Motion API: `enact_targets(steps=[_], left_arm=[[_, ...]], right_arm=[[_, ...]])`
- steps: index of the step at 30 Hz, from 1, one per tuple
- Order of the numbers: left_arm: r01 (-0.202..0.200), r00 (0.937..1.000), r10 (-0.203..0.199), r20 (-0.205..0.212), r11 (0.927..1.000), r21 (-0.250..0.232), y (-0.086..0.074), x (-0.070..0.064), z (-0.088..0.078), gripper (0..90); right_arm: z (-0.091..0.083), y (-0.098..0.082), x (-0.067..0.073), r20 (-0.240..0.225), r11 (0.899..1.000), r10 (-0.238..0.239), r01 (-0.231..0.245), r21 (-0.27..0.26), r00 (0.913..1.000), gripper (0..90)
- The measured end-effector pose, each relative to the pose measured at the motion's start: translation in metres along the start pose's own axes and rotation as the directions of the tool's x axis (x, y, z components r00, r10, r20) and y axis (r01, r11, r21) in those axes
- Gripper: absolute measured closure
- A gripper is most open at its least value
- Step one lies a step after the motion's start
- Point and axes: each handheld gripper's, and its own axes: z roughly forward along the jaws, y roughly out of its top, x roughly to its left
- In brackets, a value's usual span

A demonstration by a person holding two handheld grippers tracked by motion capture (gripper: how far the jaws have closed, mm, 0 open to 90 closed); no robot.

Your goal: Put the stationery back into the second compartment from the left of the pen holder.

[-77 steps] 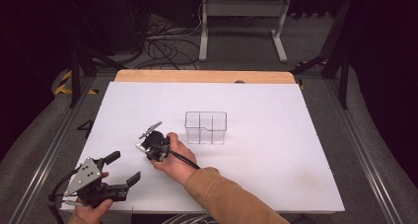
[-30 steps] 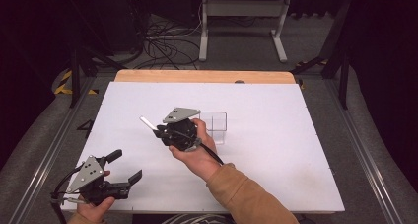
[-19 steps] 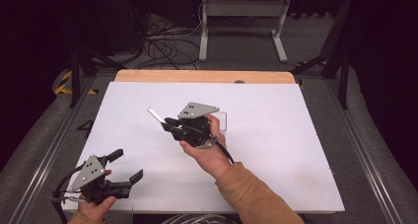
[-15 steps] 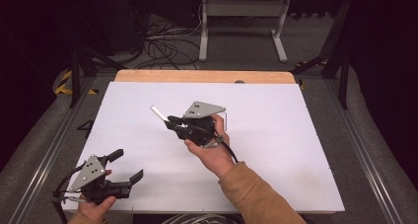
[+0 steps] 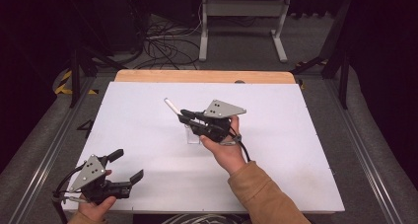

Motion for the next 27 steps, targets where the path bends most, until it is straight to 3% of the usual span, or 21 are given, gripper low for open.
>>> enact_targets(steps=[3,13,27], left_arm=[[0.000,1.0000,0.000,0.000,1.0000,0.000,0.000,0.000,0.000,7.2],[0.002,1.0000,-0.002,0.002,1.0000,0.003,0.000,0.000,0.000,7.3],[0.003,1.0000,-0.003,0.003,1.0000,-0.002,0.000,0.000,0.000,7.2]], right_arm=[[-0.004,-0.005,-0.006,0.017,0.999,-0.011,0.011,-0.037,0.9998,79.4],[-0.006,-0.013,-0.018,0.062,0.994,-0.061,0.066,-0.087,0.9963,79.4],[0.000,-0.025,-0.039,0.127,0.996,-0.051,0.061,-0.073,0.9905,79.3]])
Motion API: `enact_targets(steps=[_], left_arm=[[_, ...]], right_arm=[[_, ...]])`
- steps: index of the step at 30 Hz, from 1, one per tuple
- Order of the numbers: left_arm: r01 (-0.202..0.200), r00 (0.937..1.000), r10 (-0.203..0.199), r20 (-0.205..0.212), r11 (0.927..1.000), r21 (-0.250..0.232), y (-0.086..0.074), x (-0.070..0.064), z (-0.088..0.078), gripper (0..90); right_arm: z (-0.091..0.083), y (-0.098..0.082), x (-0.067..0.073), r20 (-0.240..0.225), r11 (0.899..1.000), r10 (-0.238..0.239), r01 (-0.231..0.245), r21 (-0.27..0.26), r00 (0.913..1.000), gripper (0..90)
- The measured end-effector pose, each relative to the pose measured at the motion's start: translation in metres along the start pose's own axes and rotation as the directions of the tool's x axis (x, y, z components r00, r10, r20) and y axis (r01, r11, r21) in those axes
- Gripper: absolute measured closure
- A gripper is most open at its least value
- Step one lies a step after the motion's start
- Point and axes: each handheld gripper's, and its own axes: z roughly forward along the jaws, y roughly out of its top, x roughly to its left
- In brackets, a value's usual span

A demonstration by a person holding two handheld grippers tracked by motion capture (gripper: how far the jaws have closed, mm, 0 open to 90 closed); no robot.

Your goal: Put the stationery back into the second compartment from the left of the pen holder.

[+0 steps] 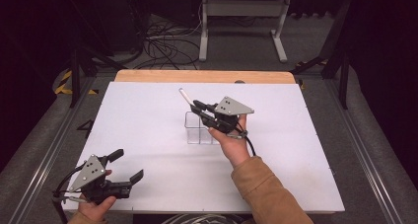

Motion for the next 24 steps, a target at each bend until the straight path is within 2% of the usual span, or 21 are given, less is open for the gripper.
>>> enact_targets(steps=[8,15,24], left_arm=[[0.001,1.0000,-0.001,0.001,1.0000,-0.001,0.000,0.000,0.000,7.2],[0.001,1.0000,-0.001,0.001,1.0000,0.004,0.000,0.000,0.000,7.3],[0.002,1.0000,-0.002,0.003,1.0000,0.002,0.000,-0.001,0.001,7.2]], right_arm=[[0.004,-0.009,-0.006,0.016,1.000,0.012,-0.012,0.015,0.9998,79.3],[0.003,-0.016,-0.007,0.017,0.999,0.038,-0.038,0.024,0.9991,79.2],[0.001,-0.019,-0.007,0.019,0.998,0.049,-0.049,0.031,0.9986,79.0]])
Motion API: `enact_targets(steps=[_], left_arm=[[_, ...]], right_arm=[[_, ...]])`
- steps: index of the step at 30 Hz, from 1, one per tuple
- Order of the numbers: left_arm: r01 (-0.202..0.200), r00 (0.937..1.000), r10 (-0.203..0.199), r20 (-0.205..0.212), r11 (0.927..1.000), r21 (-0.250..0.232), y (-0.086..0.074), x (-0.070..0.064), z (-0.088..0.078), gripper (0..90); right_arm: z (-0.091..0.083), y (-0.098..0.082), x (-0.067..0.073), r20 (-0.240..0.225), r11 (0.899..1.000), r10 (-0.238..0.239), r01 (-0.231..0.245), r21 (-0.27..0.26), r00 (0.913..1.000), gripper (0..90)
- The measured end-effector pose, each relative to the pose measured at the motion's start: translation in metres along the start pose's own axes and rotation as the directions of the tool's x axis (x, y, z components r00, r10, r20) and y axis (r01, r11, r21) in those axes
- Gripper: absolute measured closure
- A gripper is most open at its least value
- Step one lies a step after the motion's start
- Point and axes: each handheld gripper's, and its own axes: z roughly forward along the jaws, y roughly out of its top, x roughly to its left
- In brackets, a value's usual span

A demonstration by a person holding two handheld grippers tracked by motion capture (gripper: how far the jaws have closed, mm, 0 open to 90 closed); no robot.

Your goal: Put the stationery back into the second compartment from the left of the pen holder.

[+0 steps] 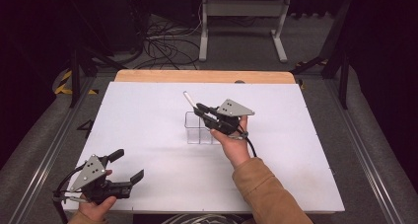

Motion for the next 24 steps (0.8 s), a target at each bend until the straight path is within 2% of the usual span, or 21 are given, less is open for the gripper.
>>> enact_targets(steps=[16,18,20,22,24], left_arm=[[0.001,1.0000,-0.001,0.003,1.0000,0.002,0.000,0.000,0.000,7.2],[-0.002,1.0000,0.002,0.003,1.0000,0.003,0.000,0.000,0.001,7.2],[0.000,1.0000,0.000,0.005,1.0000,0.004,0.000,0.000,0.001,7.2],[-0.003,1.0000,0.003,0.005,1.0000,0.005,0.000,0.000,0.002,7.2],[-0.005,1.0000,0.005,0.005,1.0000,0.004,0.001,-0.001,0.002,7.2]], right_arm=[[-0.003,-0.003,0.001,0.003,0.999,0.017,-0.017,0.029,0.9999,78.5],[-0.005,-0.002,0.000,0.018,0.999,0.025,-0.026,0.041,0.9995,73.0],[-0.007,-0.001,-0.002,0.039,0.997,0.050,-0.052,0.048,0.9980,59.6],[-0.010,0.001,-0.004,0.056,0.995,0.083,-0.086,0.055,0.9950,51.4],[-0.013,0.002,-0.005,0.078,0.993,0.090,-0.095,0.065,0.9929,42.4]])
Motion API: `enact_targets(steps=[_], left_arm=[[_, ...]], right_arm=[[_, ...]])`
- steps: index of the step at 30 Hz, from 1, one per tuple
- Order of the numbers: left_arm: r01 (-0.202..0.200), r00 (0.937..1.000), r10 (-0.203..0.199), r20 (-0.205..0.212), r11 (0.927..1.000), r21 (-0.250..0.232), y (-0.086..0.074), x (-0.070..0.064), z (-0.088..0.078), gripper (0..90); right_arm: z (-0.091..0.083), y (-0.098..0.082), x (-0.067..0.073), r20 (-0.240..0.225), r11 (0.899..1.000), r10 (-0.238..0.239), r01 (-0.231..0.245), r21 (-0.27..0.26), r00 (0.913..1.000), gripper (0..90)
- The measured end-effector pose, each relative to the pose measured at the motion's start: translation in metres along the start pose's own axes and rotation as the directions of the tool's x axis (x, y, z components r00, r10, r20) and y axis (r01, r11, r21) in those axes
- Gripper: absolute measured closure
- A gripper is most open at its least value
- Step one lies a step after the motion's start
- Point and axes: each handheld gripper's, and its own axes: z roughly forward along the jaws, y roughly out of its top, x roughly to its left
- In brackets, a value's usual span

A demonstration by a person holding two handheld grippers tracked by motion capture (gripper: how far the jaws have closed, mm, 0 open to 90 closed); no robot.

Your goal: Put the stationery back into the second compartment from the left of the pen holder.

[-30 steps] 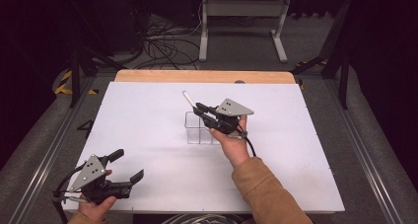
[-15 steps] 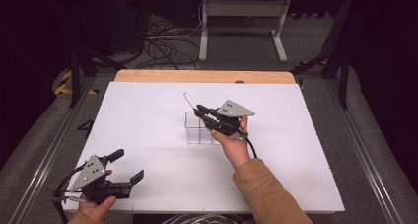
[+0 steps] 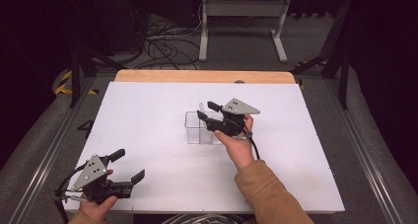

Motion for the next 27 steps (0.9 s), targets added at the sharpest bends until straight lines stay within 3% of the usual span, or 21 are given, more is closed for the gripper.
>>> enact_targets(steps=[6,16,27], left_arm=[[-0.004,1.0000,0.004,0.005,1.0000,0.003,0.001,0.001,0.002,7.2],[-0.005,0.9999,0.005,0.011,1.0000,-0.004,0.003,0.002,0.005,7.2],[-0.011,0.9999,0.011,0.012,0.9999,-0.004,0.004,0.002,0.008,7.2]], right_arm=[[-0.014,0.011,0.004,0.042,0.999,-0.051,0.051,0.013,0.9978,26.5],[-0.046,0.026,0.006,0.026,0.996,-0.089,0.088,0.025,0.9957,19.7],[-0.087,0.030,-0.003,0.016,0.997,-0.074,0.074,0.026,0.9971,13.7]])
